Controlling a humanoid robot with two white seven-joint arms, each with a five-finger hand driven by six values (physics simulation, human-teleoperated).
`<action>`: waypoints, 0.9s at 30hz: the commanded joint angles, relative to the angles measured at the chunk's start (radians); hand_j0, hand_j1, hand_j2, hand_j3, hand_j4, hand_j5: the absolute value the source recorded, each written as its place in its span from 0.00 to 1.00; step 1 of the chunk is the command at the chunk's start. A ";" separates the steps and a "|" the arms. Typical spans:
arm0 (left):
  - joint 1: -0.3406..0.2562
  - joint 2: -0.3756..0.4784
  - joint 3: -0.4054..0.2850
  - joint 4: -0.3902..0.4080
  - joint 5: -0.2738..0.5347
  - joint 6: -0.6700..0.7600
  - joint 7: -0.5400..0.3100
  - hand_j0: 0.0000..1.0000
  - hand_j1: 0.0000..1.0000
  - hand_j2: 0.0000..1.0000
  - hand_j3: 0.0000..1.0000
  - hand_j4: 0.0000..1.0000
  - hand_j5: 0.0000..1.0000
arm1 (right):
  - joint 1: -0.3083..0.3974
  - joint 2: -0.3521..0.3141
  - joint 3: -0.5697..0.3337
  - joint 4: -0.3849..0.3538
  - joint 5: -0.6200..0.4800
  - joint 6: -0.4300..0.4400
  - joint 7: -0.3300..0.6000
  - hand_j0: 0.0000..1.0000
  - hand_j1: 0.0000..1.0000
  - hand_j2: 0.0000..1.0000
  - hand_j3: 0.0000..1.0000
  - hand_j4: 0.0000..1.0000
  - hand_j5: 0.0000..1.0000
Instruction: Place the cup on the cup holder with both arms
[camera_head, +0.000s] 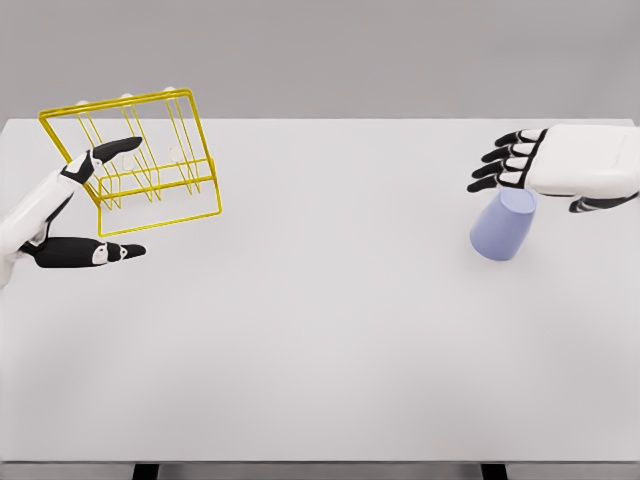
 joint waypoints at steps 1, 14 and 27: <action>0.000 0.001 0.002 0.001 0.006 0.001 0.000 1.00 1.00 1.00 1.00 1.00 1.00 | 0.000 -0.002 -0.002 -0.002 -0.005 0.002 0.000 1.00 1.00 1.00 1.00 1.00 1.00; 0.000 0.001 0.002 0.004 -0.003 0.001 -0.001 1.00 1.00 1.00 1.00 1.00 1.00 | -0.083 -0.023 0.115 0.154 -0.028 0.084 0.000 0.99 0.99 0.99 0.99 0.99 0.99; -0.002 0.006 0.002 0.029 0.000 0.001 -0.003 1.00 1.00 1.00 1.00 1.00 1.00 | -0.109 0.158 0.207 0.389 -0.037 0.118 0.000 0.99 0.99 0.99 0.99 0.99 0.99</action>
